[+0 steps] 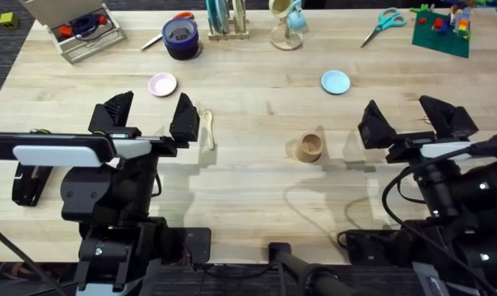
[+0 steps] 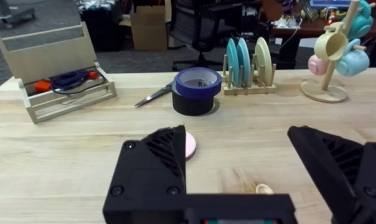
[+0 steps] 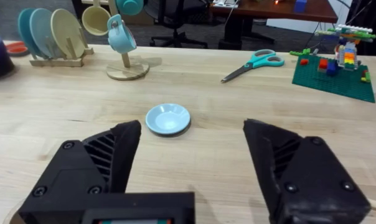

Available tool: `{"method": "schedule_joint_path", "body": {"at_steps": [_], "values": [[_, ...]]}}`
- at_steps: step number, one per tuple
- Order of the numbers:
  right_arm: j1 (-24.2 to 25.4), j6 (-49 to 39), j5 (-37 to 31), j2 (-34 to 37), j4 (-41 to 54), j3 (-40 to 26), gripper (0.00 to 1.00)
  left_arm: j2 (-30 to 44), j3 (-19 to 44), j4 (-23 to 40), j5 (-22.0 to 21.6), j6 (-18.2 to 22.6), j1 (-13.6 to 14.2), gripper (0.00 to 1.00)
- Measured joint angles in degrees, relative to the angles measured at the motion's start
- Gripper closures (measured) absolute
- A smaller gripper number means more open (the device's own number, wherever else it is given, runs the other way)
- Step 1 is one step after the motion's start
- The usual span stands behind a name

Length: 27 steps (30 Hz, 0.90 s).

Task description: Pick up a utensil and set it on the pink plate, then put the other utensil in the container.

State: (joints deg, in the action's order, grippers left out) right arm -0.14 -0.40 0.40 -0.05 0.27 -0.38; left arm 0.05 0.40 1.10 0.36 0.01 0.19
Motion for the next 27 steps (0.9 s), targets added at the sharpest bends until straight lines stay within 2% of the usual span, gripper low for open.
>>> {"method": "schedule_joint_path", "body": {"at_steps": [27], "values": [[0.0, -1.2, -0.2, 0.0, 0.7, -0.1, 0.005, 0.0, 0.0, 0.1, 0.0, 0.3, 0.0, 0.006]]}}
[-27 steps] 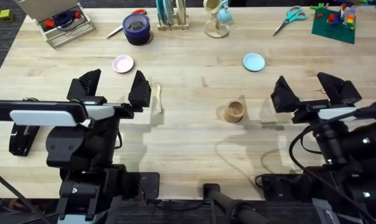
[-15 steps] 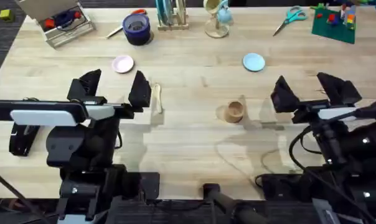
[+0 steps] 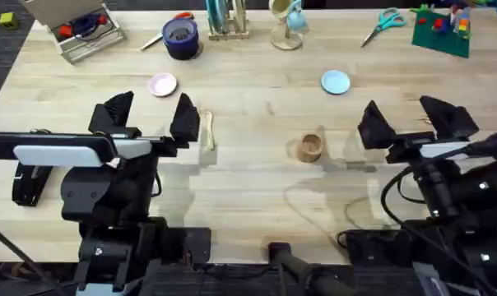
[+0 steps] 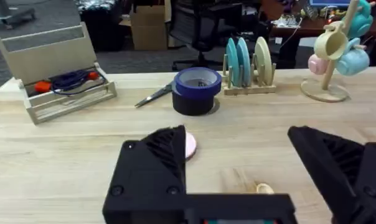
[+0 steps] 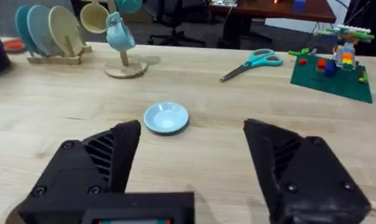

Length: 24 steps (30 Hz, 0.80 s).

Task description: Pick up a utensil and set it on the pink plate, then put the other utensil in the container.

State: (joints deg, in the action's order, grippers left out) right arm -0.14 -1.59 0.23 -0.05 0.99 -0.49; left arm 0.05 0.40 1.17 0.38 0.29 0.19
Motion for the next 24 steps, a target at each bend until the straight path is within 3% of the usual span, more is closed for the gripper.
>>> {"method": "schedule_joint_path", "body": {"at_steps": [6, 7, 8, 15, 20, 21, 24], "values": [[0.0, -1.2, 0.0, 0.0, 5.9, -2.9, 0.005, 0.0, 1.4, 3.0, 0.0, 0.5, 0.0, 0.006], [0.0, -1.2, 0.0, 0.0, 18.0, -9.7, 0.005, 0.0, 8.5, 13.8, 0.0, 0.7, 0.0, 0.008], [0.0, -1.2, 0.0, 0.0, 19.9, -11.4, 0.005, 0.0, 11.3, 17.4, 0.0, 0.8, 0.0, 0.008], [0.0, -1.2, 0.0, 2.2, 34.0, -28.4, 0.007, 1.3, 31.7, 38.4, 0.0, 0.8, 0.0, 0.007], [0.0, -1.2, 0.0, 9.0, 44.4, -40.6, 0.007, 8.2, 46.6, 51.2, 0.0, 0.8, 0.0, 0.008], [0.0, -1.2, 0.0, 20.2, 53.8, -55.1, 0.007, 22.4, 63.5, 63.9, 0.0, 0.8, 0.0, 0.007], [0.0, -1.2, 0.0, 27.2, 58.0, -63.0, 0.006, 31.0, 72.5, 69.5, 0.0, 0.8, 0.0, 0.007]]}}
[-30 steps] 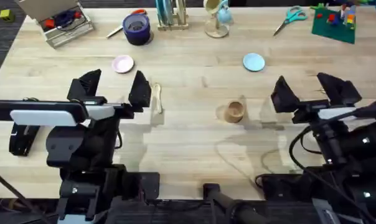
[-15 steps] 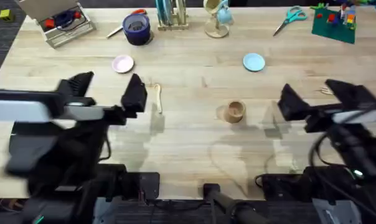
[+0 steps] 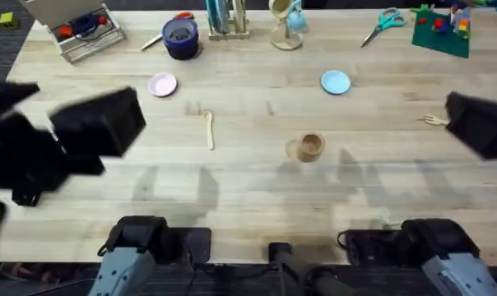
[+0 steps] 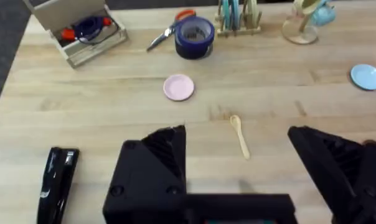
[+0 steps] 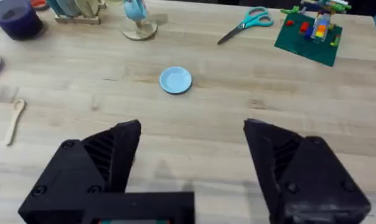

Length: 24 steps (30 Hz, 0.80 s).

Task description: Pick up a utensil and set it on the pink plate, then put the other utensil in the container.

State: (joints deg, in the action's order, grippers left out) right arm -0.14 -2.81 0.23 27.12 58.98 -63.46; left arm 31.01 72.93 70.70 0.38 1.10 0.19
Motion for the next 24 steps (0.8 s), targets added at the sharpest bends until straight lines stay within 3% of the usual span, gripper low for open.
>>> {"method": "schedule_joint_path", "body": {"at_steps": [8, 12, 24], "values": [[0.0, 0.0, 0.0, 16.3, 12.8, -17.5, 0.006, 20.3, 20.9, 15.6, 0.0, 0.0, 0.0, 0.007], [0.0, 0.0, 0.0, 22.3, 18.1, -23.2, 0.006, 27.7, 27.8, 21.8, 0.0, 0.0, 0.0, 0.008], [0.0, 0.0, 0.0, 27.8, 19.4, -24.9, 0.006, 35.4, 30.2, 22.2, 0.2, 0.0, 0.0, 0.007]]}}
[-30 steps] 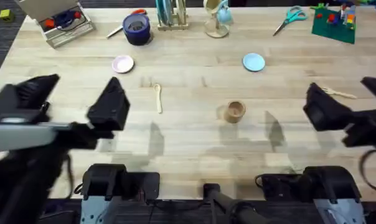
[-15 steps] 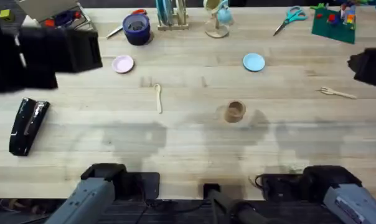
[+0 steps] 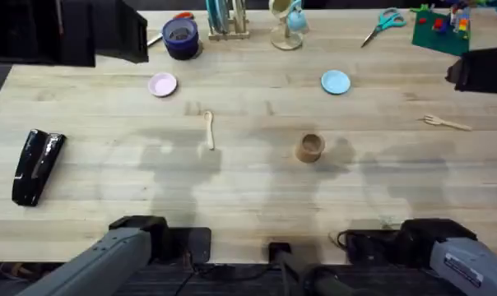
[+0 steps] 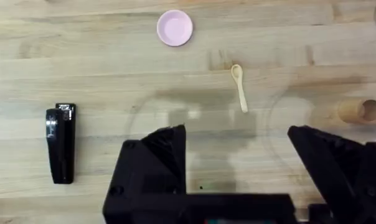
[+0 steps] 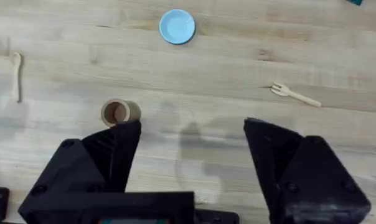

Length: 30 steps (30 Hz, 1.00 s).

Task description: Pick up a utensil and set it on the pink plate, then put the other utensil in the container.

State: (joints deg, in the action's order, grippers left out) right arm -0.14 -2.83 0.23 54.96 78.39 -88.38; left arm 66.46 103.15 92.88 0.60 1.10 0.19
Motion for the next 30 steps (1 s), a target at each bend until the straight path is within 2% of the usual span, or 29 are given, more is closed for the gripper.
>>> {"method": "schedule_joint_path", "body": {"at_steps": [5, 10, 14, 20, 30], "values": [[0.0, 0.0, 0.0, 0.0, 0.0, 0.0, 0.005, 1.4, 0.0, -0.1, 1.3, -0.1, 0.0, 0.007], [0.0, 0.0, 0.0, 0.0, 0.0, 0.0, 0.005, 3.9, 0.0, 3.9, 1.7, -2.1, 0.0, 0.006], [0.0, 0.0, 0.0, 0.0, -0.1, 0.0, 0.005, 5.8, -1.4, 2.7, 1.7, -3.9, 0.0, 0.005], [0.0, 0.0, 0.0, 0.0, -0.1, 0.0, 0.005, 5.9, -11.1, -2.8, 0.8, -7.2, 2.6, 0.005], [0.0, 0.0, 0.0, 0.0, -0.1, 0.0, 0.005, 5.9, -28.1, -17.3, 0.6, -12.5, 10.3, 0.004]]}}
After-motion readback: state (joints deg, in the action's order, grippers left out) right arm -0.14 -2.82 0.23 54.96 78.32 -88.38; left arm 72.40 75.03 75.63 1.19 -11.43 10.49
